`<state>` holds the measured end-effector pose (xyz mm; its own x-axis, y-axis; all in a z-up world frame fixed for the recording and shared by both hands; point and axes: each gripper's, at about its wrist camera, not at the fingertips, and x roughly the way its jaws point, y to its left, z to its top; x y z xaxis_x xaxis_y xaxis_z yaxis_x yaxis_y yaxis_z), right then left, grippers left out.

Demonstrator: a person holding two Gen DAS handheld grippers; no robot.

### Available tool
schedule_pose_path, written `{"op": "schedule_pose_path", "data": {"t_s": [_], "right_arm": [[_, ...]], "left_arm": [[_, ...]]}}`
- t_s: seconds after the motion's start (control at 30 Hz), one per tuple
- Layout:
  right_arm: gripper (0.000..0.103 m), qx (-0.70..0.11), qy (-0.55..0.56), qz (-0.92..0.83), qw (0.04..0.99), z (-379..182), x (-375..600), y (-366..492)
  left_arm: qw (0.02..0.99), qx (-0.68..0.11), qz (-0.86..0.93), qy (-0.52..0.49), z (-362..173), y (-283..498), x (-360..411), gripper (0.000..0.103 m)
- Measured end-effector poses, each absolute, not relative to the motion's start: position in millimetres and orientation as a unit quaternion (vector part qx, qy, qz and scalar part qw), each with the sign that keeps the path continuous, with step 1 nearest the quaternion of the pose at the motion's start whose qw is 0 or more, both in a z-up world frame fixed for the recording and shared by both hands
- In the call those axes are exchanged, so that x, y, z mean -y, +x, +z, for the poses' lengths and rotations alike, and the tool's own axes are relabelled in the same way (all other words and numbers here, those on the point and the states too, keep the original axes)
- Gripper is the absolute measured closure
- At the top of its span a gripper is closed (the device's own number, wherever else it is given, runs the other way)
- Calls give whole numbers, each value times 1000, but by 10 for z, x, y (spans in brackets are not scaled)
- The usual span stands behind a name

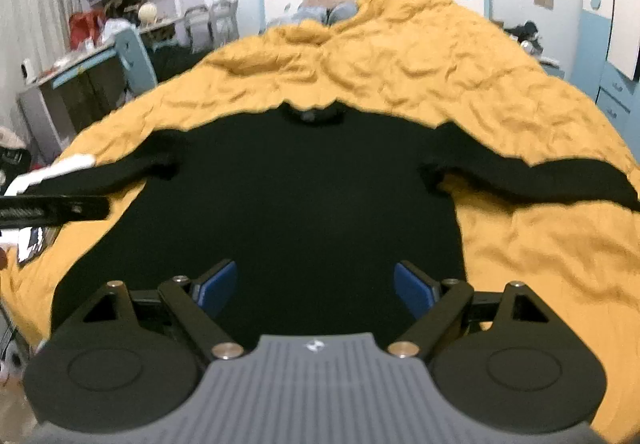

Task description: Fold small clothes

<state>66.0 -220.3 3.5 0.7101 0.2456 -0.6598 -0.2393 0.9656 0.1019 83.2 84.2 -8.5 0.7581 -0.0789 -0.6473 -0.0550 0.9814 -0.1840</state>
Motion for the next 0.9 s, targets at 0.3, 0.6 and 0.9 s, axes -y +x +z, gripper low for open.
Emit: {"op": "schedule_pose_path", "data": {"t_s": [0.3,0.6,0.9], "right_arm": [[21,-342,91,77,932,-7,2495,1515],[21,-359,82,86,926,-208,2229,1790],[21,-377,55,86,921,-342,1922,1989]], "left_arm": [[912,-336,98,-213,-82,1228,-2449,11],[843,-301,274,-351,-346,1010,-4388,11],[796,-278,312,-439,-831,880,-4986,31]]}}
